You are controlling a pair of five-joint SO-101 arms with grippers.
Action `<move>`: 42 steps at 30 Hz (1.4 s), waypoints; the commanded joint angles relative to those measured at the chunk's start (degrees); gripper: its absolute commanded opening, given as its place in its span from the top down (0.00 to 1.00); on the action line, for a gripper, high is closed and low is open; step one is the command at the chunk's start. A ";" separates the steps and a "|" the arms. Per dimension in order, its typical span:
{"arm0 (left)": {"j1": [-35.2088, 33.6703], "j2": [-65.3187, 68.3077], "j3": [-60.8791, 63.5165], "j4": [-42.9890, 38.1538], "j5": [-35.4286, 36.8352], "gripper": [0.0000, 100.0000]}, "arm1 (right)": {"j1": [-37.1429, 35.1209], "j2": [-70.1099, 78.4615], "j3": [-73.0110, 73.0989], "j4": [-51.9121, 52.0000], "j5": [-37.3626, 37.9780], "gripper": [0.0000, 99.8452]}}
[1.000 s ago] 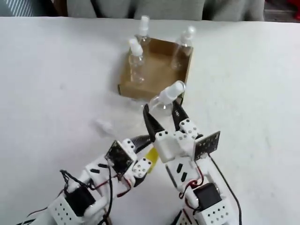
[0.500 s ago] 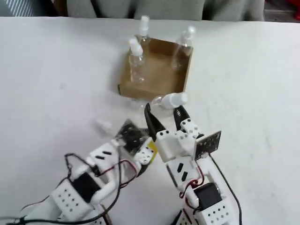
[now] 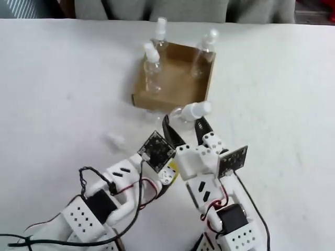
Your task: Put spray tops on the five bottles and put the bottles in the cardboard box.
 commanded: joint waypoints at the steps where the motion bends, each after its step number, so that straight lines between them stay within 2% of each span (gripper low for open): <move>1: -2.51 0.84 -2.20 -3.78 -0.09 0.98 | 0.57 -0.75 0.53 1.01 -0.18 0.98; 7: -5.32 0.66 1.85 -10.11 -0.09 0.98 | 0.57 -0.75 0.53 1.10 -0.18 0.98; 11: -4.97 0.57 2.73 -10.20 -0.09 0.98 | 0.66 -0.75 0.53 1.10 -0.18 0.98; 18: -4.88 0.48 2.46 -4.75 -0.44 0.98 | 5.85 -0.75 0.44 -0.13 -0.09 0.98; 26: -6.73 0.48 2.81 0.00 -0.53 0.98 | 10.24 -0.57 -0.44 -5.14 3.87 0.98; 32: -15.52 0.48 3.16 2.20 -0.62 0.98 | 13.41 4.44 -8.09 -4.62 3.87 0.99; 36: -22.64 0.48 5.80 0.79 -3.96 0.98 | 13.41 17.63 -15.03 -5.76 3.87 0.99; 42: -33.45 0.48 9.67 0.44 -8.35 0.98 | 13.49 34.95 -23.03 -14.37 3.87 0.99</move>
